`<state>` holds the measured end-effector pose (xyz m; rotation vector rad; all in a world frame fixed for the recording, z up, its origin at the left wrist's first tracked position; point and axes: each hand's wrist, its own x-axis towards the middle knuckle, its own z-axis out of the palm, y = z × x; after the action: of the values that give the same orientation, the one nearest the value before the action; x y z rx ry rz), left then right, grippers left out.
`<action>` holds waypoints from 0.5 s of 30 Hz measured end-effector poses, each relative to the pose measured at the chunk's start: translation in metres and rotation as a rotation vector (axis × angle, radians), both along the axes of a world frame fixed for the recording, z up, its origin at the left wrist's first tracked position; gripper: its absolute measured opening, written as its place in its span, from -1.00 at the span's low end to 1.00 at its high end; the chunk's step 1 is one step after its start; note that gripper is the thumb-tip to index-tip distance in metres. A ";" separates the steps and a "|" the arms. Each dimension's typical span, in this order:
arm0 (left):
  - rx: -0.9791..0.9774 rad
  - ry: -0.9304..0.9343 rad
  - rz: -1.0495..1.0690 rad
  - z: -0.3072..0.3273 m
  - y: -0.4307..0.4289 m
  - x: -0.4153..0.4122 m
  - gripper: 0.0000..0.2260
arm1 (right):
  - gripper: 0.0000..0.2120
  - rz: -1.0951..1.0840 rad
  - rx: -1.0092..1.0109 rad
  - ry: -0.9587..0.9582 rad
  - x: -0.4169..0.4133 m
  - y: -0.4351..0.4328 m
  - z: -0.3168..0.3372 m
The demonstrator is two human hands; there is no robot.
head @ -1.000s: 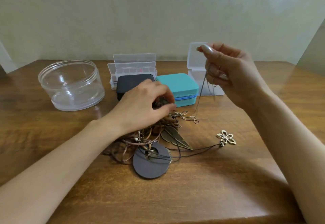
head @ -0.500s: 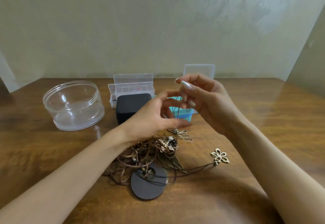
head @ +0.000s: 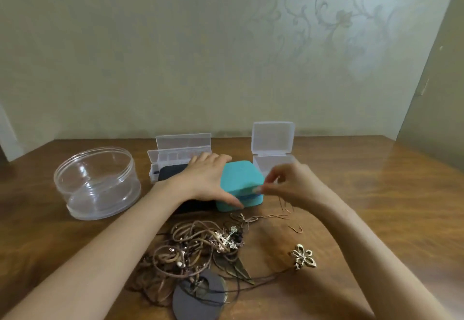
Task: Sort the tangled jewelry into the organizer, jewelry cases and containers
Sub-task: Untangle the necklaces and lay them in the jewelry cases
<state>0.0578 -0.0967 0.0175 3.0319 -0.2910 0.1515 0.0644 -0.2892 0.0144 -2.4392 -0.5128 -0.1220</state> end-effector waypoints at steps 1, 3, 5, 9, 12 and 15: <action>0.025 0.004 -0.001 -0.002 -0.001 0.004 -0.13 | -0.80 -0.018 -0.060 0.023 0.002 0.001 -0.006; -0.009 -0.022 -0.006 -0.003 0.000 0.010 -0.17 | -0.80 -0.054 -0.075 0.028 0.008 0.006 -0.020; -0.068 -0.018 -0.008 0.001 0.003 0.013 -0.20 | -0.79 -0.084 -0.021 -0.019 0.012 0.012 -0.028; -0.114 0.044 -0.032 0.010 0.010 0.017 -0.26 | -0.74 -0.091 0.147 0.011 0.013 0.013 -0.027; -0.084 0.072 -0.063 0.014 0.010 0.016 -0.36 | -0.72 -0.110 0.162 0.074 0.015 0.012 -0.031; -0.111 0.067 -0.102 0.024 0.009 0.019 -0.49 | -0.67 -0.144 0.223 0.161 0.020 0.012 -0.035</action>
<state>0.0765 -0.0877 0.0420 2.8978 -0.4164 0.0564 0.0842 -0.2775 -0.0201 -2.2417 -0.2385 -0.0391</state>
